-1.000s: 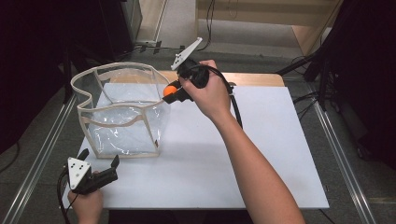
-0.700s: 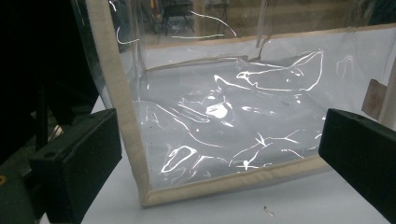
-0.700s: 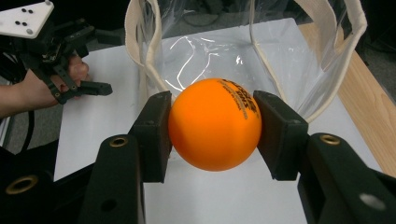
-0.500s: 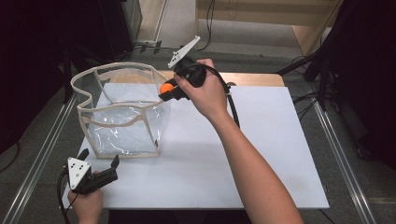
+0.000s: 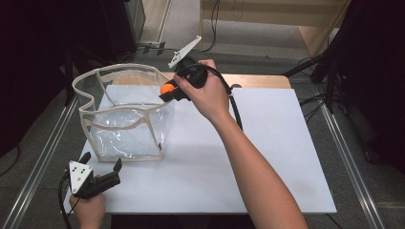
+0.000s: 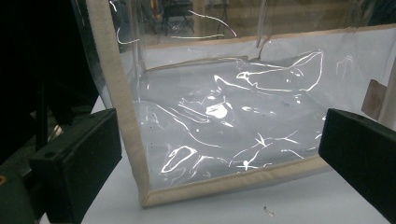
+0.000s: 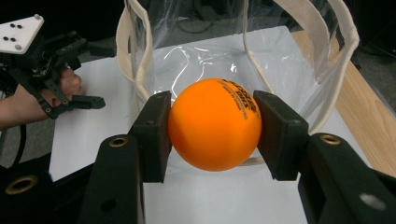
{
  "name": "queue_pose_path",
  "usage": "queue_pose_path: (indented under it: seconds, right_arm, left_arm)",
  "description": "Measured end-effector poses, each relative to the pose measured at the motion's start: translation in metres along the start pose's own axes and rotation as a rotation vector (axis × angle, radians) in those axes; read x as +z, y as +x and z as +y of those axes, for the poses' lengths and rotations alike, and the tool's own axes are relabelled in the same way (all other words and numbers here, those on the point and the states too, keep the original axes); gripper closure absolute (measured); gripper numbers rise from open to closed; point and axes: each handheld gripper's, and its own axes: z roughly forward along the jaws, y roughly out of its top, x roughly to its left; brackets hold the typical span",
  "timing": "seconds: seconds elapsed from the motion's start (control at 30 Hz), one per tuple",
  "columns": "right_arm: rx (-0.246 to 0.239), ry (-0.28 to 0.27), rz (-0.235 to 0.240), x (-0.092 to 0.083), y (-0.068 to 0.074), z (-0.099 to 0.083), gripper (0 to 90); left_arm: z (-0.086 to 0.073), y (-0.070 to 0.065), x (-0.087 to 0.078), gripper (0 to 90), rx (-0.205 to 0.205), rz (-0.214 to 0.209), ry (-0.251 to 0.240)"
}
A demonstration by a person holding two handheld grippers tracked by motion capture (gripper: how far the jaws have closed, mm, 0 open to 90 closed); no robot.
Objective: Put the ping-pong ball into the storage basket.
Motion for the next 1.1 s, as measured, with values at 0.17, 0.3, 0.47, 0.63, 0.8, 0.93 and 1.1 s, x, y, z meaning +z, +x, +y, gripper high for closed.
queue_pose_path:
  seconds: [0.17, 0.3, 0.47, 0.63, 0.8, 0.93, 1.1]
  right_arm:
    - [0.004, 0.004, -0.008, 0.0029, -0.0003, 0.0004, 48.0]
    - [0.004, 0.001, -0.021, 0.0052, -0.0005, 0.001, 47.7]
    - [0.008, 0.0, -0.024, 0.0086, -0.0009, 0.0016, 47.3]
    - [0.008, -0.005, -0.03, 0.0102, -0.0012, 0.0016, 44.9]
    - [0.003, -0.015, -0.028, 0.0087, -0.0015, 0.0006, 37.2]
    - [0.003, -0.021, -0.042, 0.006, -0.0012, -0.0021, 31.4]
    - [0.005, -0.029, -0.07, 0.0017, -0.0002, -0.0069, 22.9]
  left_arm:
    - [0.0, 0.0, 0.0, 0.0, 0.0, 0.0, 0.0]
    - [0.0, 0.0, 0.0, 0.0, 0.001, 0.0, 0.0]
    - [0.0, 0.0001, -0.0001, 0.0, 0.001, 0.001, 0.001]
    - [0.0, 0.0002, -0.0001, 0.0, -0.001, -0.001, 0.0]
    - [0.0, 0.0001, 0.0, 0.0, -0.003, -0.001, -0.001]
    - [0.0, 0.0002, -0.0001, 0.0, -0.003, -0.002, -0.001]
    - [0.0, 0.0002, -0.0001, 0.0, 0.001, -0.001, 0.0]
